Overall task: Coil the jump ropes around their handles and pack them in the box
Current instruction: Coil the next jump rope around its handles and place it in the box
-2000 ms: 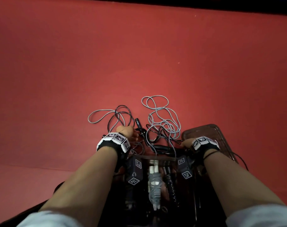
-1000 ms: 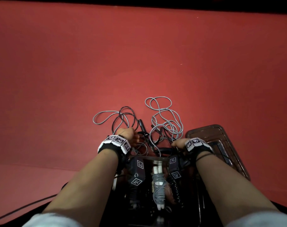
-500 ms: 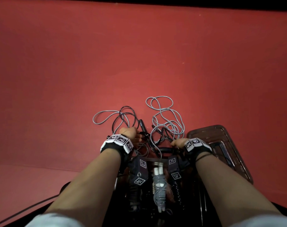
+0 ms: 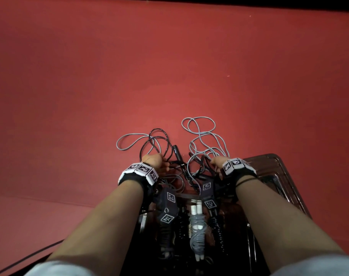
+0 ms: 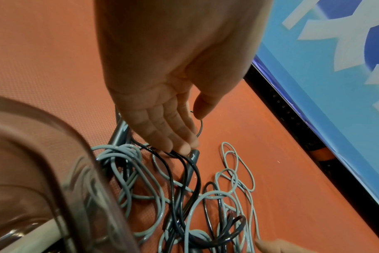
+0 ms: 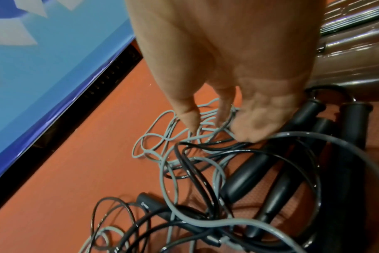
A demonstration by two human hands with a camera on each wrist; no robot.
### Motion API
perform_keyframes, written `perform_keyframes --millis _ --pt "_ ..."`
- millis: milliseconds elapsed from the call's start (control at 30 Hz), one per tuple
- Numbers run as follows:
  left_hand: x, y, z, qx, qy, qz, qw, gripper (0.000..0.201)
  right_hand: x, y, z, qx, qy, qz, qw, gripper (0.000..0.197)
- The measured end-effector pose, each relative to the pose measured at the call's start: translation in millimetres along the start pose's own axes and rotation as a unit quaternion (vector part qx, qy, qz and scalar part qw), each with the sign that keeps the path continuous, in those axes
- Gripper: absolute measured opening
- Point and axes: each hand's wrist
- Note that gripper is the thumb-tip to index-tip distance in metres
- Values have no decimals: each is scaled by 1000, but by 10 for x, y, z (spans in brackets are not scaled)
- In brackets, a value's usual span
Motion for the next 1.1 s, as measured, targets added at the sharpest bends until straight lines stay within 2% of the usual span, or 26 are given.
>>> perform_keyframes --millis 33,100,167,267,333,400,433,500,567,700,800,867,900,967,1033,1100 --pt "-9 -7 11 -1 2 3 1000 22 6 20 -93 8 7 58 998 10" --pt "-32 -13 44 -7 4 4 1000 23 -77 119 -328 60 -40 40 997 15" --pt "-43 -9 75 -5 5 7 1000 23 -156 220 -296 110 -120 24 986 7" --pt "-54 5 108 -8 15 12 1000 23 -299 376 -393 78 -174 63 980 34" --pt "-68 17 135 -14 10 26 1000 23 -331 458 -427 32 -162 6 986 48" --pt "-82 9 177 -22 0 29 999 26 -321 486 -382 24 -115 -80 990 63" --pt "-83 -1 195 -23 -7 28 999 28 -312 474 -365 32 -87 -117 989 63" --pt "-94 -24 216 -18 -9 25 999 33 -329 430 -355 24 -82 -147 986 48" --pt "-112 -25 231 -17 0 27 999 33 -331 408 -342 23 -85 -110 990 42" --pt "-128 -4 165 -26 26 50 998 27 -375 402 -444 58 -154 -34 986 22" --pt "-51 48 26 -32 87 95 991 21 -464 411 -655 88 -194 31 977 20" --pt "12 113 -62 -30 144 137 980 13 -518 437 -807 65 -207 64 974 17" --pt "37 143 -121 -40 170 160 972 18 -521 457 -883 51 -211 67 974 19" --pt "53 212 -159 -72 207 205 954 40 -498 471 -999 24 -203 55 977 24" --pt "36 269 -204 -85 234 287 925 56 -466 443 -1108 19 -197 61 978 22" --pt "-16 340 -181 -77 248 385 886 54 -451 422 -1180 3 -187 72 980 18"
Point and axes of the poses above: each hand's wrist, its own z-axis towards the middle knuckle, its own y-axis out of the palm, x = y × z, and after that the axes turned 5 degrees about z, right-handed
